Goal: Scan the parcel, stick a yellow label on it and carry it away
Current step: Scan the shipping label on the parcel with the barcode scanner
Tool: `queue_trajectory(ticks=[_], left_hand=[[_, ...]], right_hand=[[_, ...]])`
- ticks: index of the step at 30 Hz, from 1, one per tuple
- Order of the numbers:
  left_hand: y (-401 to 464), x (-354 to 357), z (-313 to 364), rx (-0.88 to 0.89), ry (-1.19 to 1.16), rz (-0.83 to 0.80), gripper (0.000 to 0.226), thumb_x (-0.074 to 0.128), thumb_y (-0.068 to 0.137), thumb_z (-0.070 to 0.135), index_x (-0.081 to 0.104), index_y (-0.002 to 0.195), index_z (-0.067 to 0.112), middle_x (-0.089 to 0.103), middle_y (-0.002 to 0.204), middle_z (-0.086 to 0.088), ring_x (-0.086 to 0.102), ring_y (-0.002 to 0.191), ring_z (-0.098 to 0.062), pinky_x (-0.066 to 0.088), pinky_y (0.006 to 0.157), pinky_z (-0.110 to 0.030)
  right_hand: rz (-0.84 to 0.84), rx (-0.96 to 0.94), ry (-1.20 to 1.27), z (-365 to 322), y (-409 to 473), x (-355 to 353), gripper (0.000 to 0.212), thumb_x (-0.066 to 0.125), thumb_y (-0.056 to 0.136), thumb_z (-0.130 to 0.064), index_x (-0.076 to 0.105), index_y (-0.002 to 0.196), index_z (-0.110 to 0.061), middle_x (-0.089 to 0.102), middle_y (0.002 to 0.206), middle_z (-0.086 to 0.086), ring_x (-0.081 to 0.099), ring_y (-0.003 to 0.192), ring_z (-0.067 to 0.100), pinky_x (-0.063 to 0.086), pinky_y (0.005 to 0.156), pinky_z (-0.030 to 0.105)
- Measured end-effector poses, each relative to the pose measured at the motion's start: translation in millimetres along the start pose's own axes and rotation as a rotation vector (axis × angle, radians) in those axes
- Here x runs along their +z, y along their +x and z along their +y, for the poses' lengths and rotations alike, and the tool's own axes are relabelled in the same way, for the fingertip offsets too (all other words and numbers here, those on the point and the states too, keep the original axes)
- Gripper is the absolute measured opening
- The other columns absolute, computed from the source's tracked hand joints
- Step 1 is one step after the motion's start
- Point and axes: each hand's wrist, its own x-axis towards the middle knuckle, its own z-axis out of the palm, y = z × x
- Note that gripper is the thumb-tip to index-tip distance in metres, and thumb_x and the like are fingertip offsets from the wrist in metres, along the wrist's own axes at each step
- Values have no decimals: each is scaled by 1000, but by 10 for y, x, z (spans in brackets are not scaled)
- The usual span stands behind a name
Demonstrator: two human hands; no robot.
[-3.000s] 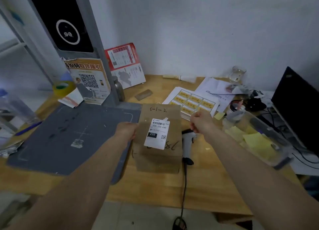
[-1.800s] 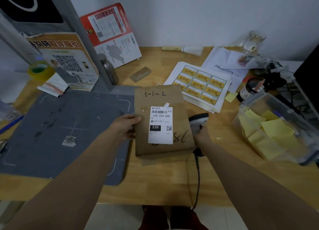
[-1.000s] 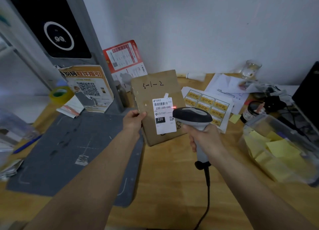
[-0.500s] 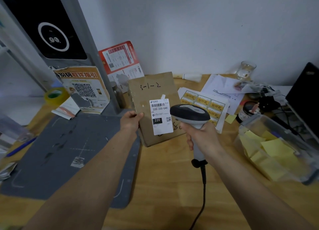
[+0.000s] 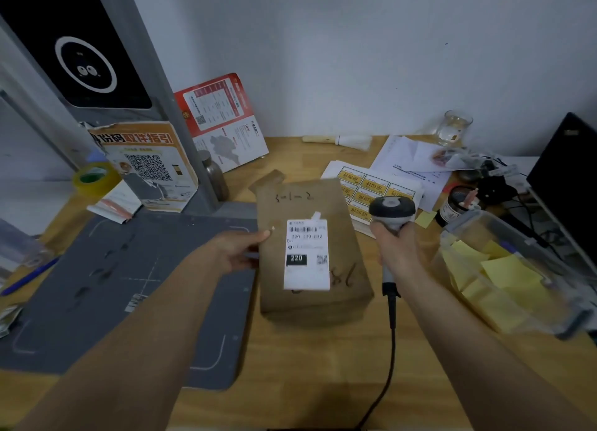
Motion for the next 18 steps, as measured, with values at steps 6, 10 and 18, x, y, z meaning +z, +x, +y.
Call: queue_trajectory(ticks=[6, 10, 18], left_hand=[[-148, 271, -218, -119, 155, -108, 28, 69, 83, 18, 61, 102, -1, 65, 98, -12, 62, 89, -26, 52, 71, -34], [-140, 379, -322, -88, 122, -11, 25, 70, 83, 18, 62, 99, 0, 66, 96, -11, 63, 84, -26, 53, 69, -34], [-77, 488, -343, 19, 49, 160, 39, 69, 85, 21, 52, 112, -1, 61, 103, -12, 65, 82, -28, 56, 80, -45]], right_hand=[[-28, 95, -96, 243, 176, -23, 20, 44, 94, -23, 50, 104, -6, 45, 70, 4, 46, 64, 17, 40, 62, 31], [-87, 124, -141, 340, 234, -47, 25, 39, 96, -5, 41, 72, -12, 35, 66, 5, 36, 62, 17, 27, 54, 30], [-132, 229, -263, 588, 537, 13, 15, 47, 90, 2, 43, 103, -4, 42, 80, 9, 47, 72, 20, 27, 47, 26]])
